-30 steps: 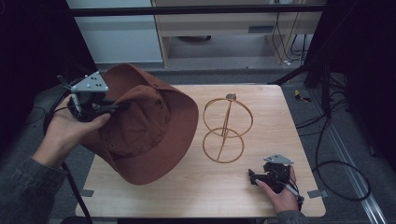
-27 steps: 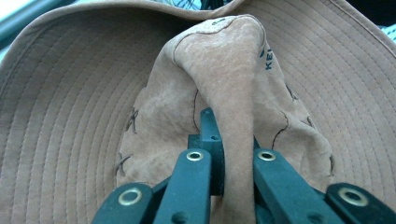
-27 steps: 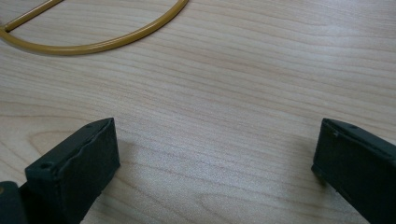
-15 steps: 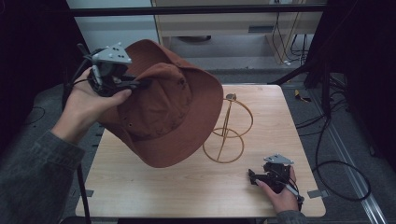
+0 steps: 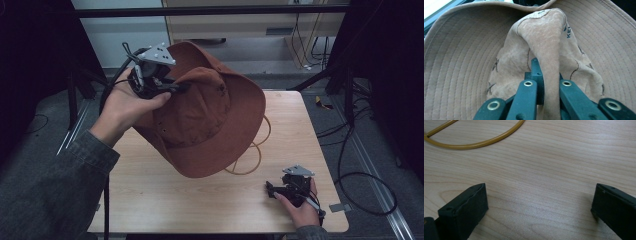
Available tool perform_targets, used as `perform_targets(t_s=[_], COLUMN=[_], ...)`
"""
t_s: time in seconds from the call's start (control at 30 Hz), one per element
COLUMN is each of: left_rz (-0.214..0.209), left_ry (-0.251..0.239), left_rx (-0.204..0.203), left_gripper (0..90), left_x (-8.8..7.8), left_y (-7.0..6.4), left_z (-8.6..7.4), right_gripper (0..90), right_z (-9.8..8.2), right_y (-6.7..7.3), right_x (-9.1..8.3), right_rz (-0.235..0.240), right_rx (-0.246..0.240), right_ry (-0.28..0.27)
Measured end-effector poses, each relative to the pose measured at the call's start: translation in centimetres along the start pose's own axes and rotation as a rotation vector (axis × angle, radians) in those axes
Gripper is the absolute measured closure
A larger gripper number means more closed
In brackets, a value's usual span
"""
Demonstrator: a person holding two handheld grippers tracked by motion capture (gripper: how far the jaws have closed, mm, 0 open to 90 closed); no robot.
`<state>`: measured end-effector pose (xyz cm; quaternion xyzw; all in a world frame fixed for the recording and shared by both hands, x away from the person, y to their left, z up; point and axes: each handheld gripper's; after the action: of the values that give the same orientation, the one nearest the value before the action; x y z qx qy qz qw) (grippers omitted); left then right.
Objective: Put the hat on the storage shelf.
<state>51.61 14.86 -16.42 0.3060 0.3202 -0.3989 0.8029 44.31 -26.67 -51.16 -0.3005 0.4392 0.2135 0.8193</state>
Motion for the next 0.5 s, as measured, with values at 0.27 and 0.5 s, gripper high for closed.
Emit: perform_targets(t_s=[0.27, 0.5], left_rz=[0.003, -0.01], left_ry=[0.002, 0.007], left_rx=[0.004, 0.019], left_gripper=[88.5, 88.5], left_x=[1.0, 2.6], left_y=[-0.4, -0.8], left_z=[2.2, 4.2], right_gripper=[0.5, 0.6], right_z=[0.0, 0.0], right_y=[0.0, 0.0], right_x=[0.0, 0.0], right_rz=[0.001, 0.003], right_rx=[-0.001, -0.002], right_ry=[0.0, 0.001])
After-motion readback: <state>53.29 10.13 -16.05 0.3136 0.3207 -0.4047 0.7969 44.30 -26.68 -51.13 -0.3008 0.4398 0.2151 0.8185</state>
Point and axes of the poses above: each handheld gripper's, and its own axes: x roughly forward along the jaws, z roughly out of its top, y roughly to its left, and after that the axes turned 13 degrees about y, right-handed
